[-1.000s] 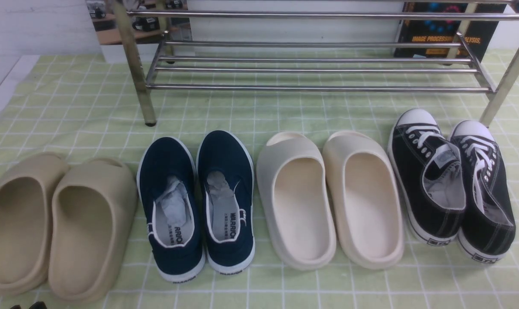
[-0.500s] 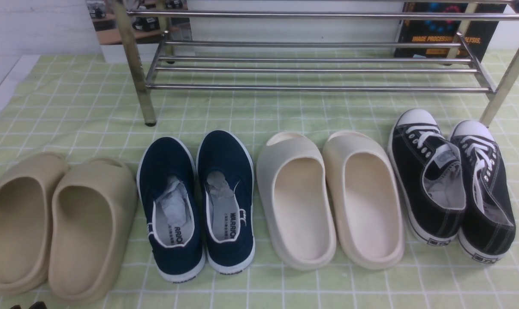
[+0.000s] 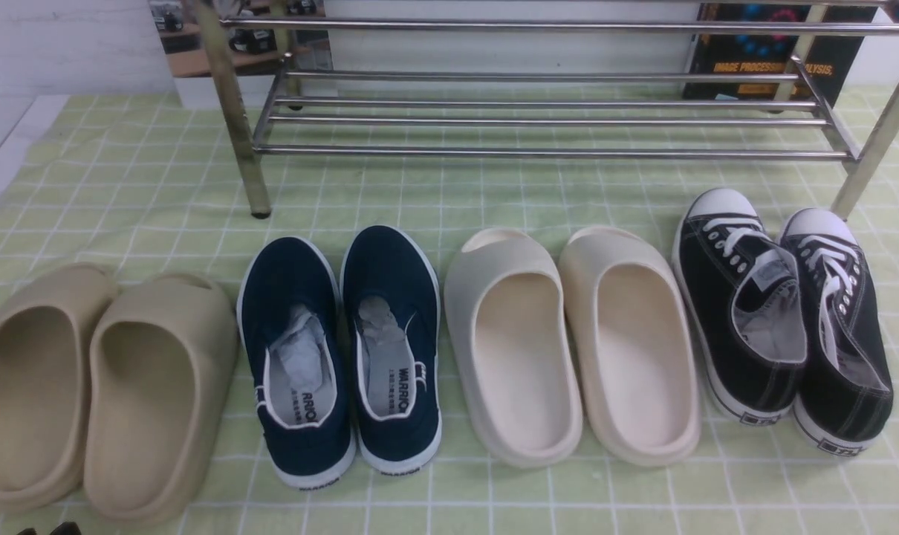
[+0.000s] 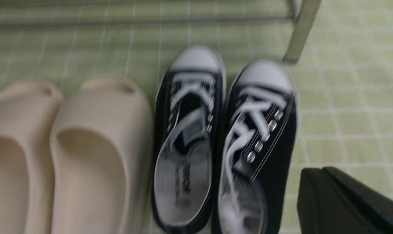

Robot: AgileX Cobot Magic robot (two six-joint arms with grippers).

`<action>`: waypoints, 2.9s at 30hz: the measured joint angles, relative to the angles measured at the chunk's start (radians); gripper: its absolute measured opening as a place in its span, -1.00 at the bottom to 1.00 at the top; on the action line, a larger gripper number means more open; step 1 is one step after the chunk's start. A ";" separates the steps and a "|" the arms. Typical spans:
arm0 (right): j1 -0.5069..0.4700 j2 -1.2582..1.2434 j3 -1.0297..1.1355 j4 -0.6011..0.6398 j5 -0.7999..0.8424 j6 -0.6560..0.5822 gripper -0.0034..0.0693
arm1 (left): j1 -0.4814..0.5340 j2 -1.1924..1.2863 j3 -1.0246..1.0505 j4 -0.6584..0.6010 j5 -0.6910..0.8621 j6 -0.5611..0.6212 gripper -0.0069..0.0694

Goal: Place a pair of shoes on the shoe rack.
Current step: Use the right arm to grab the shoe closest to it, then use the right arm to put a shoe into the shoe rack

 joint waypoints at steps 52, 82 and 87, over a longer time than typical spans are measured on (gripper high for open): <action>0.238 0.780 -0.740 -0.130 0.332 0.100 -0.86 | 0.000 0.000 0.000 0.000 0.000 0.001 -0.19; 0.237 1.338 -1.563 -0.133 0.343 -0.025 -0.30 | 0.000 0.000 0.000 0.000 0.000 0.001 -0.19; 0.237 1.268 -1.519 -0.094 0.363 0.001 0.35 | 0.000 0.000 0.000 0.000 0.000 0.001 -0.19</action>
